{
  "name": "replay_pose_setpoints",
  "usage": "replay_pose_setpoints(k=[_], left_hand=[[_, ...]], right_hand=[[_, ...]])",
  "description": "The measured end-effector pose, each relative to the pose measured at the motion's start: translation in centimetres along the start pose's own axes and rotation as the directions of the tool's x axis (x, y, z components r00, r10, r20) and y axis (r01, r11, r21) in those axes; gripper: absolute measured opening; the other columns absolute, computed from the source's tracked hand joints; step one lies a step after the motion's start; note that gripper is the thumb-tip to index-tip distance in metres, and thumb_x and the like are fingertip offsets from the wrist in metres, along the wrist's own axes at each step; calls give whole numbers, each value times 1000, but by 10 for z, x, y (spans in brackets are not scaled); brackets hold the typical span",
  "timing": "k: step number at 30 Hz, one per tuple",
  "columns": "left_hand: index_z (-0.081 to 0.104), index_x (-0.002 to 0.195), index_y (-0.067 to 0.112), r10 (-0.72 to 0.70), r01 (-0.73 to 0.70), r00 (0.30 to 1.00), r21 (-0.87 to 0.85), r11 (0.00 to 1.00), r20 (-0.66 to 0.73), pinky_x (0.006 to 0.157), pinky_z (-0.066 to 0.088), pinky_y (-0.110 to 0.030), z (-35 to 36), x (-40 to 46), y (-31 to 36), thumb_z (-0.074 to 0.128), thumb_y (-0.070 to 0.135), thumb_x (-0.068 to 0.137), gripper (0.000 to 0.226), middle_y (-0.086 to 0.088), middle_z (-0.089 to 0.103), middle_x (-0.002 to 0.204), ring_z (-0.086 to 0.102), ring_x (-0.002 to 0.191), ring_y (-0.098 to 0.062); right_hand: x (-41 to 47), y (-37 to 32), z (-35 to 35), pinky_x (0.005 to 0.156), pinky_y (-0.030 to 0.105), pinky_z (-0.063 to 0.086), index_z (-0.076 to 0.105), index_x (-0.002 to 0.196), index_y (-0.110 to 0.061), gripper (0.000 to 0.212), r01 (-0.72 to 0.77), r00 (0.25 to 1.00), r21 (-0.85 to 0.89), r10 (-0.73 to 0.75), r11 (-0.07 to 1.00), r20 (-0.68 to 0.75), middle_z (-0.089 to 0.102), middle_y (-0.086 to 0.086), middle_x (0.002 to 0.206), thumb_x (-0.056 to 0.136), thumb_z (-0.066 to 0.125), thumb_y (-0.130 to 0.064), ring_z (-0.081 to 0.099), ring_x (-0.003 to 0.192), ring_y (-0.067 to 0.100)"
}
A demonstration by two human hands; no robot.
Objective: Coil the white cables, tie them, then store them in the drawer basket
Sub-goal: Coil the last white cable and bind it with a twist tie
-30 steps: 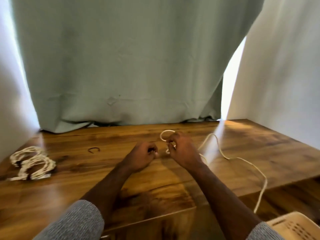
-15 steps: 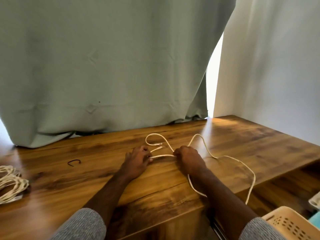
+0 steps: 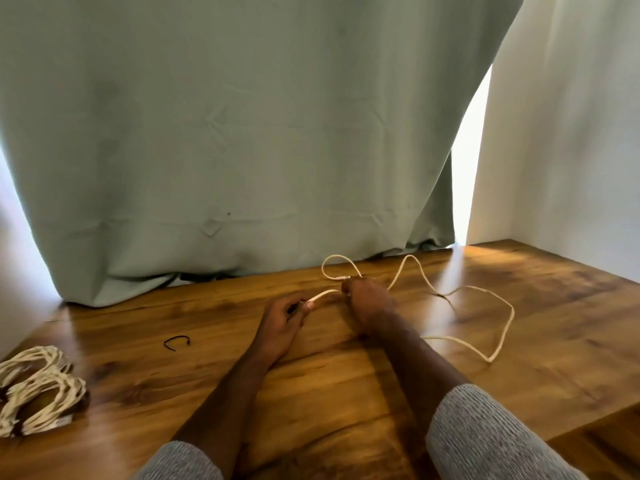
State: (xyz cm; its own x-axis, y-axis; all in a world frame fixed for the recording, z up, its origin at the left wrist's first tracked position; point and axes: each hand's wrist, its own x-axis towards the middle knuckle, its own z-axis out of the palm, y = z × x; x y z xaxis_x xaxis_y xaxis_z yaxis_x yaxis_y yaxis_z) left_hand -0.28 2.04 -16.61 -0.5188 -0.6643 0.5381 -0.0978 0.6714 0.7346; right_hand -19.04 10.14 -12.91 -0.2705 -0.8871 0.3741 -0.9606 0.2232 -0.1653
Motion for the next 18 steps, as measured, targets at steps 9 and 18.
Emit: replay_pose_setpoints(k=[9, 18], left_hand=[[68, 88, 4, -202, 133, 966, -365, 922, -159, 52, 41, -26, -20, 28, -12, 63, 23, 96, 21, 2, 59, 60, 51, 52, -11], [58, 70, 7, -322, 384, 916, -759, 526, 241, 61, 42, -34, -18, 23, 1, 37, 53, 95, 56, -9, 45, 53, 50, 51, -24]], right_hand=[[26, -45, 42, 87, 30, 46, 60, 119, -16, 24, 479, 856, 323, -353, 816, -377, 65, 6, 111, 102, 46, -24, 59, 99, 19], [56, -60, 42, 65, 14, 37, 60, 103, -15, 19, 447, 856, 512, -184, 734, -483, 61, -7, 84, 107, 44, -26, 54, 71, 5]])
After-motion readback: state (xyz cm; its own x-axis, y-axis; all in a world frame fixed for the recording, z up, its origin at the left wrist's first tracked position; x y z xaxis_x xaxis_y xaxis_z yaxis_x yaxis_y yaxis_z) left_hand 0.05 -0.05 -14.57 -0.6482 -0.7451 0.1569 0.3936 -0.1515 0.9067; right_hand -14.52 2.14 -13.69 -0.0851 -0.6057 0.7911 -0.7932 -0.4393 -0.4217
